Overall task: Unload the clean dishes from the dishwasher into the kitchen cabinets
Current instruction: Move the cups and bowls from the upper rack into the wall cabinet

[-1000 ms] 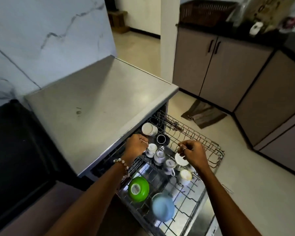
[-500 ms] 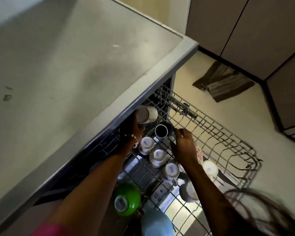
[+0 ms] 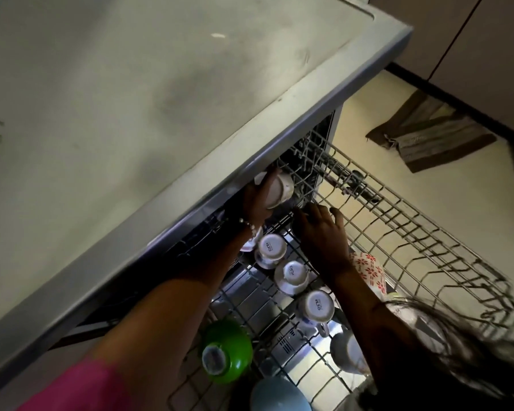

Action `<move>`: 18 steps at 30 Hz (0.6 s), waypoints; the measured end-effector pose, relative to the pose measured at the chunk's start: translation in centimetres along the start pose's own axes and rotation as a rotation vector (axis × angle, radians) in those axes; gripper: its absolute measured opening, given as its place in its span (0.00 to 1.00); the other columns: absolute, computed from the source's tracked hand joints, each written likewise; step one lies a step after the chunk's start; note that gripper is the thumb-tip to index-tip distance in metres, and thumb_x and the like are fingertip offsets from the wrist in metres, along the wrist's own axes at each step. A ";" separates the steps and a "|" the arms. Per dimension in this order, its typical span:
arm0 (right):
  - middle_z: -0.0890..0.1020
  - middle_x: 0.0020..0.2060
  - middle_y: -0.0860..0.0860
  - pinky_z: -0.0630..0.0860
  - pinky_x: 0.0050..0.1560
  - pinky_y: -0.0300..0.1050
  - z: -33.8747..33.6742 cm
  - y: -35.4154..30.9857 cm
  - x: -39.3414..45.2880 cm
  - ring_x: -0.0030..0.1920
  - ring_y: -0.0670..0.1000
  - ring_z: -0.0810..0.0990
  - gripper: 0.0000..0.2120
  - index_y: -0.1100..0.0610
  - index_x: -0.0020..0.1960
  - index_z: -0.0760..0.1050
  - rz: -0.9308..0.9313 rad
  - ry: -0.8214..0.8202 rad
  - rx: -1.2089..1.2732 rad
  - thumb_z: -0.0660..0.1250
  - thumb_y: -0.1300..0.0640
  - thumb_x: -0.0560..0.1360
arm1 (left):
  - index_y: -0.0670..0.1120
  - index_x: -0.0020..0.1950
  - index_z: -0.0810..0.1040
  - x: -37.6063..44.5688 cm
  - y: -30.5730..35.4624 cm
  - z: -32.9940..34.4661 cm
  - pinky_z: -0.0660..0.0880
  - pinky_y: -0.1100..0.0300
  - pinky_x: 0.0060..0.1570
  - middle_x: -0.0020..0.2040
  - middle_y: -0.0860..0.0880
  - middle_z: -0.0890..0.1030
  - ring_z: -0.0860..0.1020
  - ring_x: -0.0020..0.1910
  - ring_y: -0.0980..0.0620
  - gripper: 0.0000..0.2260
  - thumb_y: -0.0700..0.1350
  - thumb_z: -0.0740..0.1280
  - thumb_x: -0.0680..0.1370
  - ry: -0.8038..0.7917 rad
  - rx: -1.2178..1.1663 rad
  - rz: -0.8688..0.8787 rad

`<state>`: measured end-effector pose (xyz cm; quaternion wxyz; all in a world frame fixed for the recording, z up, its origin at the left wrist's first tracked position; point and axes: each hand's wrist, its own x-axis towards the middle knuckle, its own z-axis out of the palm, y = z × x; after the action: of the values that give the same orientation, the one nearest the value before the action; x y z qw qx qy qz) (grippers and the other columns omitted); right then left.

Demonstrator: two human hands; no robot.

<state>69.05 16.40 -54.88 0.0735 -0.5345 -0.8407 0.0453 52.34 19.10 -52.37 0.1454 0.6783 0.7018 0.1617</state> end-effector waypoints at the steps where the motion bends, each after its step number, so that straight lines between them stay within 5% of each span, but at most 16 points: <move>1: 0.81 0.51 0.57 0.75 0.55 0.57 0.0 0.0 -0.2 0.49 0.59 0.80 0.14 0.55 0.60 0.75 0.012 0.021 0.030 0.62 0.55 0.76 | 0.54 0.69 0.57 -0.3 0.8 -0.7 0.79 0.45 0.45 0.57 0.30 0.77 0.79 0.52 0.33 0.45 0.34 0.78 0.61 -0.006 -0.032 0.007; 4: 0.81 0.54 0.61 0.74 0.54 0.60 -2.3 -0.4 -1.4 0.51 0.62 0.80 0.18 0.58 0.62 0.75 0.111 0.045 0.117 0.68 0.58 0.72 | 0.49 0.67 0.61 -1.9 2.4 -2.9 0.80 0.48 0.30 0.47 0.30 0.81 0.82 0.39 0.34 0.47 0.34 0.81 0.54 -0.001 0.011 0.008; 8: 0.73 0.64 0.61 0.67 0.63 0.63 -7.9 -1.5 -3.7 0.65 0.62 0.71 0.36 0.58 0.72 0.63 0.281 -0.136 0.314 0.74 0.59 0.67 | 0.59 0.70 0.51 -4.9 4.6 -6.6 0.75 0.44 0.56 0.65 0.35 0.73 0.75 0.61 0.36 0.43 0.41 0.76 0.67 -0.016 -0.036 -0.052; 11: 0.74 0.60 0.61 0.72 0.60 0.56 -12.0 -2.3 -5.6 0.60 0.61 0.73 0.40 0.58 0.70 0.61 0.430 -0.134 0.429 0.77 0.56 0.64 | 0.53 0.75 0.57 -7.9 6.2 -9.0 0.70 0.48 0.63 0.73 0.40 0.63 0.67 0.68 0.40 0.43 0.42 0.76 0.65 -0.063 -0.076 -0.106; 18: 0.80 0.54 0.59 0.75 0.51 0.46 -21.2 -5.9 -12.1 0.55 0.58 0.77 0.38 0.58 0.63 0.69 0.388 0.014 0.508 0.81 0.51 0.59 | 0.46 0.66 0.72 -19.2 7.7 -17.7 0.72 0.59 0.50 0.59 0.44 0.74 0.76 0.54 0.43 0.40 0.52 0.77 0.55 0.104 -0.246 -0.048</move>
<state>72.44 2.88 -33.96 0.2002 -0.6496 -0.6846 0.2633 52.51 -0.39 -33.42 0.1947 0.6291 0.6993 0.2780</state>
